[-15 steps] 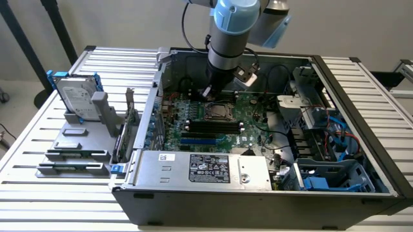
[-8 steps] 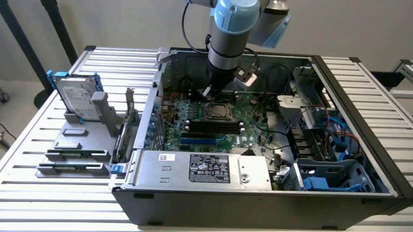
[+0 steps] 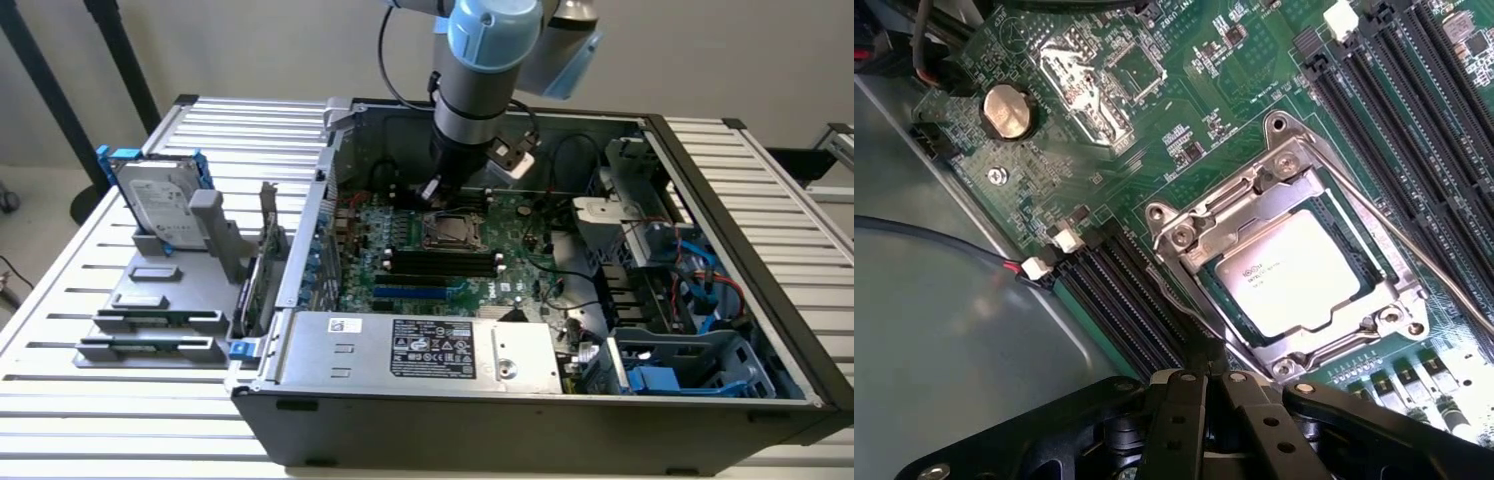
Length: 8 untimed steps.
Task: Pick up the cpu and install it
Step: 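Install the first cpu locking lever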
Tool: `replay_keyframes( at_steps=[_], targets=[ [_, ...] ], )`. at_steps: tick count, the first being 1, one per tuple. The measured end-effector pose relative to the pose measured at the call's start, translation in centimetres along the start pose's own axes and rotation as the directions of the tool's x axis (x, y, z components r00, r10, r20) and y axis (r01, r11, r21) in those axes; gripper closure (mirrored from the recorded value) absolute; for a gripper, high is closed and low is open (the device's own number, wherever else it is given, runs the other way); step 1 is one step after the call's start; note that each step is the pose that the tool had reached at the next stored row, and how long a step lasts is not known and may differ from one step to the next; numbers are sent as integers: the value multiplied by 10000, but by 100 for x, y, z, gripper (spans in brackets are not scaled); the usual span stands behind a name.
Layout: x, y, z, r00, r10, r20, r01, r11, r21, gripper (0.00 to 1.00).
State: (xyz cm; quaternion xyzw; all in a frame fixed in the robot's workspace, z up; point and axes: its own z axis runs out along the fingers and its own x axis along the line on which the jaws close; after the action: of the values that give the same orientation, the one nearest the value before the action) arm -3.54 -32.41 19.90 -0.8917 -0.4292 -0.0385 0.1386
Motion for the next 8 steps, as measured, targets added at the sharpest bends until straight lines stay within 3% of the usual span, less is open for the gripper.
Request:
replay_keyframes(
  at_steps=[8],
  targets=[
    [16,25,10,10000,29,2,-29,10000,2,89]
  ],
)
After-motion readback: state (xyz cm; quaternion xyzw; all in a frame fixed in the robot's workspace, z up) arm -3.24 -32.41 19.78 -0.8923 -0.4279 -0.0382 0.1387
